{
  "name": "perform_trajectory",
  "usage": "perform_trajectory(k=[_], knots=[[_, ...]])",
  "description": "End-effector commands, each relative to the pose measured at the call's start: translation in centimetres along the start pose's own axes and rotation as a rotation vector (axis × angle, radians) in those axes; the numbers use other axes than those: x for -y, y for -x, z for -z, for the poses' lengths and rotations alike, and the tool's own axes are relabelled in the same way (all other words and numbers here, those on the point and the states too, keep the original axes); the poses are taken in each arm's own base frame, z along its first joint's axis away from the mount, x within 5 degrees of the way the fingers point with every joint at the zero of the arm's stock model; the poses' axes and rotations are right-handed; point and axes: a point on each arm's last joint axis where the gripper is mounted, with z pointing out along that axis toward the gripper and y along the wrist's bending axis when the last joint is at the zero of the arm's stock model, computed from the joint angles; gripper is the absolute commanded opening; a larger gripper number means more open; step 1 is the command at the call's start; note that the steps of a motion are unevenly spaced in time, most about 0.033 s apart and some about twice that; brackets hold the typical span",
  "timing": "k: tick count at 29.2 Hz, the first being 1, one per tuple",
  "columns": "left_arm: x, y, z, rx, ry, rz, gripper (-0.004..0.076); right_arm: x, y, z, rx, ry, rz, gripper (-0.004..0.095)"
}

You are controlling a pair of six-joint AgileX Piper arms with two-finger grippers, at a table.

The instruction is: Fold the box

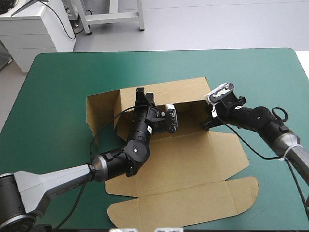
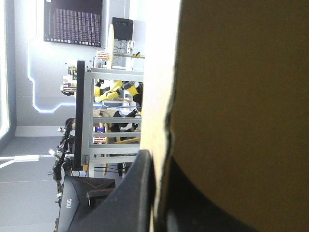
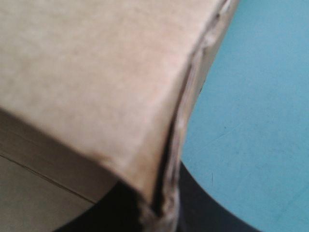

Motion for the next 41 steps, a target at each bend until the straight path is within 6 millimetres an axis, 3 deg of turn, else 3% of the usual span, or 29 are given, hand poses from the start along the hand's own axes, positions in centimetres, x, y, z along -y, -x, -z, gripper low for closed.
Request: perform_trajectory(k=[1,5,11,14,24,32,35,39,41], knots=[[-1.9,0.5,0.8,0.056,0.060,0.017,-0.0003,-0.9,1.4,1.2,0.038,0.040,0.056,0.0001],[-1.9,0.5,0.8,0.058,0.060,0.015,0.0069,-0.8,1.2,1.2,0.016,0.030,0.049,0.0001],[-1.6,0.6,0.7,0.061,0.049,0.041,0.0374,-0.7,1.1,1.2,0.010,0.019,0.059,0.0000],[-1.6,0.7,0.7,0.068,0.046,0.040,0.0426,-0.5,1.1,1.2,0.008,0.008,0.033,0.0000],[-0.8,3.4,3.3,0.129,0.068,0.016,0.0365,-0.1,1.2,1.2,0.016,-0.039,0.013,0.0000],[-0.4,5.1,6.4,0.116,0.156,0.027,0.0362,0.3,1.1,1.2,0.006,-0.081,-0.010,0.0000],[-0.2,5.8,7.2,0.147,0.150,0.092,0.0279,0.3,1.1,1.2,0.007,-0.081,-0.021,0.0000],[-0.3,6.4,8.9,0.166,0.179,0.099,-0.0013,0.3,1.2,1.3,0.010,-0.082,-0.043,0.0000],[-1.5,6.3,9.9,0.177,0.204,0.135,0.0003,0.3,1.3,1.3,0.009,-0.076,-0.042,0.0000]])
